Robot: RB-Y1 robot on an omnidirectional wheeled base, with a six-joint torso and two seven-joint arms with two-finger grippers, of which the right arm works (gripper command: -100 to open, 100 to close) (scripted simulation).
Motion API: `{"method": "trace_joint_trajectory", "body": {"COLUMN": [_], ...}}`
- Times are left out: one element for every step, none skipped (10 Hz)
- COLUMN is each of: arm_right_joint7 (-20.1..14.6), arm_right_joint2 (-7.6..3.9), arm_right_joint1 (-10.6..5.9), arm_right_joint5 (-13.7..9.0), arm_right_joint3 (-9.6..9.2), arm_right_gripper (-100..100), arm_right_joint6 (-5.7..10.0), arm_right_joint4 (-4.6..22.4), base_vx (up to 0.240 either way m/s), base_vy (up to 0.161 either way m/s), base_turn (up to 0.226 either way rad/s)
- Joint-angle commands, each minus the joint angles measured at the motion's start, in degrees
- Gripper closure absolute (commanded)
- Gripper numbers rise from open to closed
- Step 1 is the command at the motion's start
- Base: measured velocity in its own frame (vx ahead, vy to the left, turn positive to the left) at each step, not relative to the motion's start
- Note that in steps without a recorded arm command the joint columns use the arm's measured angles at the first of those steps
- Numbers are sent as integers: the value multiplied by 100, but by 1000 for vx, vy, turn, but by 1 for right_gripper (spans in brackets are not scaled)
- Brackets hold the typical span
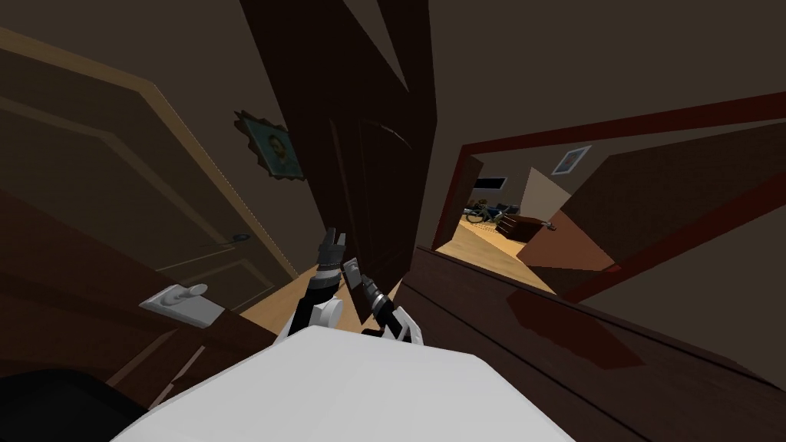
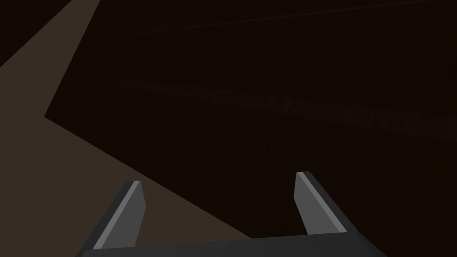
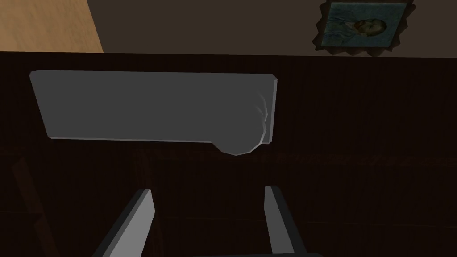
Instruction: Push the door open
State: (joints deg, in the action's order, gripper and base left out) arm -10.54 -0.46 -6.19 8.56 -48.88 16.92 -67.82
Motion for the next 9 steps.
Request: {"method": "trace_joint_trajectory", "body": {"arm_right_joint7": [58, 100, 120, 108, 117, 118, 118, 119, 120], "arm_right_joint2": [-48, 101, 231, 193, 47, -23, -48, -64, -36], "arm_right_joint1": [99, 178, 215, 153, 132, 113, 102, 79, 56], "arm_right_joint5": [6, 12, 15, 11, 7, 3, 1, -4, -9], "arm_right_joint3": [61, 104, 125, 127, 148, 160, 167, 181, 196], "arm_right_gripper": [-100, -100, -100, -100, -100, -100, -100, -100, -100], "arm_right_joint6": [16, 10, 8, 55, 54, 40, 32, 15, -2], "arm_right_joint4": [-27, -72, -93, 31, 42, 42, 41, 40, 40], "base_vx": [-157, -168, -141, -57, 38, 97, 104, 139, 127], "base_vy": [-110, -155, -101, -33, 52, 161, 176, 135, 152], "base_turn": [-64, -60, -54, -6, 23, 17, -2, 10, 25]}}
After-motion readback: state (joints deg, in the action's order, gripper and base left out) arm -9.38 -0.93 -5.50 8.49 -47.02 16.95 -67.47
